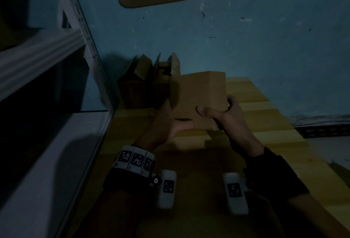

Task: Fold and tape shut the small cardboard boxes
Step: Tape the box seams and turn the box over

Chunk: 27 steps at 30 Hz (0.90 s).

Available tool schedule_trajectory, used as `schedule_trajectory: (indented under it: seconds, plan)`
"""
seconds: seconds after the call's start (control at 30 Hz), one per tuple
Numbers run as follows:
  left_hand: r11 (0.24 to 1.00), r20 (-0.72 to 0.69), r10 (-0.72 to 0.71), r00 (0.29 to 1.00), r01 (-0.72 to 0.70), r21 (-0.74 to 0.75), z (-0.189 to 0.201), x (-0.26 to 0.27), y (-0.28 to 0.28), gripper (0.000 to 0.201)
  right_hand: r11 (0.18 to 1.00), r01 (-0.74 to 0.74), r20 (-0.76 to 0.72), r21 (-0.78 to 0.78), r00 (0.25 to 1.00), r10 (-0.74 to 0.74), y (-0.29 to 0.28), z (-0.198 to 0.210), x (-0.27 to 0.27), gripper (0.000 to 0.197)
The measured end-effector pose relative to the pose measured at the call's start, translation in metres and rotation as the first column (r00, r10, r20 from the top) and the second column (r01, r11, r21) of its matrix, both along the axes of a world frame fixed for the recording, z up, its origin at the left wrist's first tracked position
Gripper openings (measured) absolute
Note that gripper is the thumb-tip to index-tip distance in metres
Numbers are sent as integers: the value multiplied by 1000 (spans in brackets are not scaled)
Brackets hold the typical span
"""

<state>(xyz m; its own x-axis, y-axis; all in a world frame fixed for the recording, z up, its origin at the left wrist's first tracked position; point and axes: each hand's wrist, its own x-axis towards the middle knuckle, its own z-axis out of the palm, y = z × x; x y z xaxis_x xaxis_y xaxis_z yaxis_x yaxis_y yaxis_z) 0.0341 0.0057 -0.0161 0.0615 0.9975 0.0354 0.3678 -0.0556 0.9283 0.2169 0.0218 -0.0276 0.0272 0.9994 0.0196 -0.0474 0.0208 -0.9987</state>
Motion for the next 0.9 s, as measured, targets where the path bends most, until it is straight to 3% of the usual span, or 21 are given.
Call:
schedule_trajectory:
  seconds: [0.47, 0.9]
  plan:
    - [998, -65, 44, 997, -47, -49, -6, 1, 3, 97, 999, 2, 19, -50, 1000, -1, -1, -10, -7, 94]
    - [995, -115, 33, 993, -43, -87, -10, -3, 7, 93, 998, 18, 22, -60, 1000, -16, -4, -14, -12, 82]
